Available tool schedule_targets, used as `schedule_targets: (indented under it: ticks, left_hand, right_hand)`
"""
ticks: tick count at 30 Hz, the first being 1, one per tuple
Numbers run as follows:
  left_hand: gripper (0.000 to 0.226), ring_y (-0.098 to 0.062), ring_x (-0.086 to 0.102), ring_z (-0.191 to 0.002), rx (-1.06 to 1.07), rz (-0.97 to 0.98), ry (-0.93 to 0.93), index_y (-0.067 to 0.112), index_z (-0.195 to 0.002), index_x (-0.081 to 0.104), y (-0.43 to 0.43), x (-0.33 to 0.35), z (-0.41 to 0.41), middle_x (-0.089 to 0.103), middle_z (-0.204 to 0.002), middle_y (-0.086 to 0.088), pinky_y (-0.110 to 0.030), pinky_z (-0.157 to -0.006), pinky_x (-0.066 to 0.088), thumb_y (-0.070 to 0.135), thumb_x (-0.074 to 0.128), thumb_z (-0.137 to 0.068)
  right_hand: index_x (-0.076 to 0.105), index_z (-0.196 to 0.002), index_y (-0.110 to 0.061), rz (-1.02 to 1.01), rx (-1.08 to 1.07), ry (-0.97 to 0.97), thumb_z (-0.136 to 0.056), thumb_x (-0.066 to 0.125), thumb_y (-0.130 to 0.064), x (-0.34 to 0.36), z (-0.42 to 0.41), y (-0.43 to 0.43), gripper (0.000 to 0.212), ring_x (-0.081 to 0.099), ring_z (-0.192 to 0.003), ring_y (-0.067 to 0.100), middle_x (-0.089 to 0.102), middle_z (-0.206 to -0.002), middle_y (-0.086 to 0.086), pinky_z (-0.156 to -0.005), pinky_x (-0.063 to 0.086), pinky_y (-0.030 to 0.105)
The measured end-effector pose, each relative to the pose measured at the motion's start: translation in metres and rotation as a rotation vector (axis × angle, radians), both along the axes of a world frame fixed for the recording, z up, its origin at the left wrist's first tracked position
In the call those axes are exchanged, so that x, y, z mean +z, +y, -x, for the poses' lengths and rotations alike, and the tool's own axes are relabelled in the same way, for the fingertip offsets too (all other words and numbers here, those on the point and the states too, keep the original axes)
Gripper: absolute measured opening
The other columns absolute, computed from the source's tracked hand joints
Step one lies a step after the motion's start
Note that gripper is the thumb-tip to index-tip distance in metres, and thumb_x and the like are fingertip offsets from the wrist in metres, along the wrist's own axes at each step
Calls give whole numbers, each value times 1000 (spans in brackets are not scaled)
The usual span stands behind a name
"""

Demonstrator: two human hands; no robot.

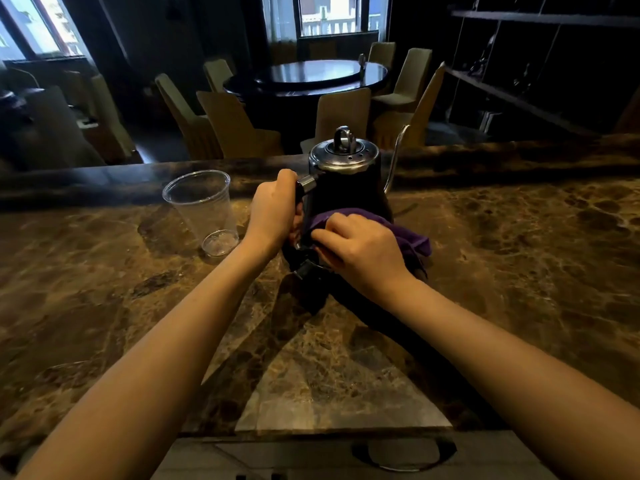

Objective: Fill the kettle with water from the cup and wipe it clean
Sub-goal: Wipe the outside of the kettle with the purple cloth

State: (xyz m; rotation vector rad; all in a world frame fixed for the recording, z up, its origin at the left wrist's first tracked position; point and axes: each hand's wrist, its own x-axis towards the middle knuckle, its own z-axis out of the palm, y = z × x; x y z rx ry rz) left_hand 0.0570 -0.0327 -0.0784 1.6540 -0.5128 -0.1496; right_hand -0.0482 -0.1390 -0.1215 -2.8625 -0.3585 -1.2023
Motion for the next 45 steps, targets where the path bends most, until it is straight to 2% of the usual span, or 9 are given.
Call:
schedule_targets:
  ticks: [9, 18, 25, 28, 30, 32, 35, 39, 45]
  left_hand:
    - [44, -14, 27, -29, -103, 8, 22, 17, -46, 38, 0, -1, -3, 33, -30, 6, -21, -36, 23, 32, 31, -86]
    - [47, -18, 23, -27, -135, -32, 87, 12, -45, 35, -2, 6, -8, 29, -29, 3, -20, -36, 23, 31, 30, -87]
    - [44, -18, 22, -27, -220, -106, 126, 12, -47, 34, -1, 7, -31, 28, -29, 2, -18, -35, 24, 37, 31, -83]
    - [40, -19, 29, -29, -197, -124, 130, 12, -50, 39, -2, 8, -35, 34, -30, 2, -21, -37, 31, 36, 34, -81]
    - [34, -22, 43, -37, -72, -117, 20, 10, -54, 46, -4, 11, -35, 46, -36, 1, -29, -46, 39, 31, 37, -79]
    - [31, -18, 50, -45, 86, -140, -254, 9, -55, 51, -9, 13, -34, 50, -46, 0, -30, -51, 41, 27, 40, -78]
    - [41, -16, 44, -47, 244, -223, -523, 9, -51, 46, -21, 12, -30, 46, -48, -4, -30, -49, 33, 36, 42, -82]
    - [48, -8, 29, -34, 271, -249, -562, 19, -40, 32, -31, 12, -33, 29, -37, 6, -23, -41, 20, 30, 45, -85]
    - [43, -6, 28, -34, 165, -209, -522, 20, -38, 32, -41, 18, -41, 28, -38, 8, -16, -39, 21, 21, 47, -79]
  right_hand:
    - [71, -84, -17, 234, -38, 356, -73, 69, -15, -24, 16, 4, 11, 64, -67, 19, 68, -89, 0, -50, 51, 30]
    - [72, -83, -17, 3, -30, 417, -77, 69, -21, -17, 42, -32, 8, 66, -68, 26, 68, -84, 4, -48, 50, 35]
    - [70, -98, -22, -470, -122, 387, -83, 64, -23, -7, 77, -73, 16, 58, -83, 16, 56, -89, -7, -70, 41, 22]
    - [59, -117, -35, -413, -261, 482, -84, 41, -56, -5, 98, -88, 43, 46, -108, 21, 56, -113, -3, -87, 33, 33]
    - [44, -130, -44, -378, -364, 671, -77, 27, -70, -12, 108, -90, 62, 31, -125, 21, 42, -136, -3, -99, 27, 40]
    - [39, -134, -42, -357, -384, 726, -81, 36, -65, -26, 113, -83, 57, 26, -129, 22, 34, -144, -1, -105, 27, 43]
    - [55, -122, -27, -426, -343, 586, -81, 62, -35, -35, 111, -71, 43, 35, -119, 26, 45, -130, 5, -100, 35, 39]
    - [66, -100, -15, -698, -281, 316, -73, 69, -8, -13, 109, -71, 27, 50, -105, 26, 54, -109, 7, -90, 36, 29]
    - [51, -123, -15, -755, -202, -65, -72, 59, -23, 49, 63, -53, 52, 35, -122, 24, 36, -130, 12, -105, 32, 32]
